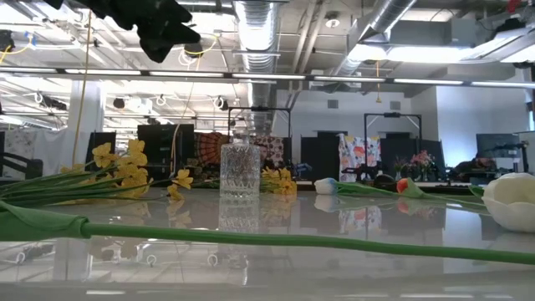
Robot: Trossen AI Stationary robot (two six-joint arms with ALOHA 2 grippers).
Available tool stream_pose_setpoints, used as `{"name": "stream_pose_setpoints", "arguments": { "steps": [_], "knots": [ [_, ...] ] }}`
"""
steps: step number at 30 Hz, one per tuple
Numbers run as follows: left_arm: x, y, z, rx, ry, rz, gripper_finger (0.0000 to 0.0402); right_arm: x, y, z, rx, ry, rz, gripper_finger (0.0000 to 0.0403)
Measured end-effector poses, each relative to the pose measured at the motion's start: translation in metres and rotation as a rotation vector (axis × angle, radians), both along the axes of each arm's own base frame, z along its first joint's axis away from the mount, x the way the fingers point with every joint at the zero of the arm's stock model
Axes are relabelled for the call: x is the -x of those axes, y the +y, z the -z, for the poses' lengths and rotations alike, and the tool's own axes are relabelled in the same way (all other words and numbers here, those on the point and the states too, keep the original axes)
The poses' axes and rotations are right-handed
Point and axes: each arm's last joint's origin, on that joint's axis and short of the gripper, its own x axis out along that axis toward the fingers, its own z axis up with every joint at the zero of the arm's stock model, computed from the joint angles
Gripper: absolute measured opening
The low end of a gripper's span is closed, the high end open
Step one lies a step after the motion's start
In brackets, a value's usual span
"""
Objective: Sort flowers into vase by color
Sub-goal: Put the top orange flower into the pink vase
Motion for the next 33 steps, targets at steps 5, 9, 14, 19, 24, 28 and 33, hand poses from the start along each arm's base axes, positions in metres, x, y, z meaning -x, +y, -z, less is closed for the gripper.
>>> {"name": "stream_pose_setpoints", "arguments": {
  "steps": [5, 9, 14, 19, 24, 28, 33],
  "knots": [
    [0.0, 0.0, 0.0, -0.018, 0.0, 0.005, 0.0162, 0.005, 0.004, -0.014, -0.053, -0.106, -0.02, 0.0028],
    [0.0, 0.0, -0.001, -0.031, -0.015, -0.014, 0.0162, 0.015, -0.01, -0.043, 0.014, -0.256, -0.046, 0.0025],
    [-0.001, 0.001, -0.003, -0.031, -0.036, -0.022, 0.0162, 0.024, -0.05, -0.079, 0.105, -0.379, -0.005, 0.0025],
    [-0.002, 0.001, -0.005, -0.028, -0.055, -0.024, 0.0162, 0.026, -0.107, -0.088, 0.232, -0.297, 0.123, 0.0027],
    [-0.002, 0.001, -0.005, -0.032, -0.056, -0.043, 0.0162, 0.021, -0.158, -0.081, 0.259, -0.133, 0.275, 0.0027],
    [-0.001, 0.001, -0.004, -0.027, -0.046, -0.045, 0.0162, 0.006, -0.191, -0.049, 0.107, 0.015, 0.255, 0.0035],
    [-0.001, 0.001, -0.004, -0.028, -0.043, -0.045, 0.0162, -0.014, -0.217, 0.007, -0.076, 0.067, 0.196, 0.0051]
  ]
}}
